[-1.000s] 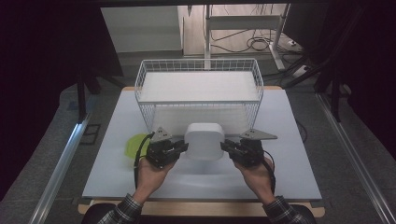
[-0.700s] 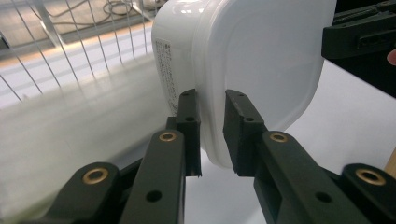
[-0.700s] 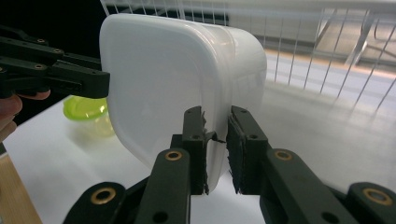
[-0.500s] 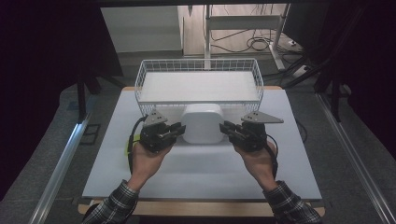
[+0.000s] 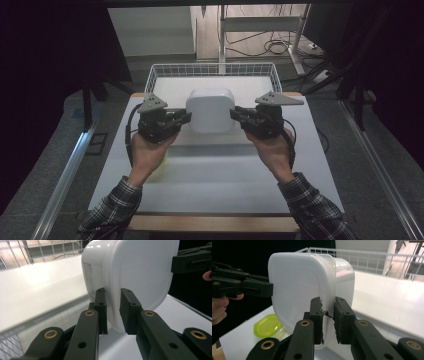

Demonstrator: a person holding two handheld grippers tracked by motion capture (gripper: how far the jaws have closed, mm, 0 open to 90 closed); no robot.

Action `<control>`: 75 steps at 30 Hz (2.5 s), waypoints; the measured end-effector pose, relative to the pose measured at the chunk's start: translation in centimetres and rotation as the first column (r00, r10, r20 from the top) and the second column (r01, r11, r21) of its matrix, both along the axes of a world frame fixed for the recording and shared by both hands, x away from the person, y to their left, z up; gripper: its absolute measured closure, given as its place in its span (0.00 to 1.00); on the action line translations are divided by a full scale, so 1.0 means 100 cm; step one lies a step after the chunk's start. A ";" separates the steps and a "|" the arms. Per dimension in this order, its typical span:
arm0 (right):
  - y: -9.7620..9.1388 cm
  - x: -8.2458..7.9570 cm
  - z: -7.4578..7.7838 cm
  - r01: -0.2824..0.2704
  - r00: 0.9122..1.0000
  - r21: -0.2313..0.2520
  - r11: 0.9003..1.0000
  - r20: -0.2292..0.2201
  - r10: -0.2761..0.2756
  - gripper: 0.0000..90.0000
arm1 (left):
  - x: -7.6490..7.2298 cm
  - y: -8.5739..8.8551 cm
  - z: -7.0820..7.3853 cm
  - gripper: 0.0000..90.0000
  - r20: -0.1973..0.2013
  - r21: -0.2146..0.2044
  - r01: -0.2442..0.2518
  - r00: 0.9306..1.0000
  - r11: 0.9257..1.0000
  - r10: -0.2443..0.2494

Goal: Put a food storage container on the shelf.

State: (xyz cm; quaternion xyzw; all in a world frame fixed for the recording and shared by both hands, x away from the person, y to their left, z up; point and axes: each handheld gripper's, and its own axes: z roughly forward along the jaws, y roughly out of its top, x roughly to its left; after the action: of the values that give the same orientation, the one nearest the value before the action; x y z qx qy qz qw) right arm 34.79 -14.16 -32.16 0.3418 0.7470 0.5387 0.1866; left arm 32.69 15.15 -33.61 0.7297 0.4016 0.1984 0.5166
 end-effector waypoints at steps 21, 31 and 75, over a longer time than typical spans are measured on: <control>0.009 0.059 0.020 0.035 0.998 0.043 0.998 -0.052 -0.033 0.86 | 0.059 0.003 0.027 0.85 -0.038 0.005 -0.033 0.999 0.999 0.033; 0.004 0.075 0.014 0.045 0.995 0.052 0.998 -0.095 -0.040 0.83 | 0.074 0.002 0.021 0.81 -0.042 -0.034 0.006 0.999 0.999 -0.008; 0.025 0.110 0.013 0.148 0.987 -0.008 0.989 -0.065 -0.148 0.55 | 0.115 -0.005 0.015 0.52 -0.084 -0.037 -0.009 0.996 0.999 0.006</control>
State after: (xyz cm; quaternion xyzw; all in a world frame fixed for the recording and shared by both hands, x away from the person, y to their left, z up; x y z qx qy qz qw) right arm 45.79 -11.69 -30.88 0.4133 0.7262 0.5108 0.2023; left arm 44.16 14.69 -32.14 0.7260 0.4293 0.1620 0.5122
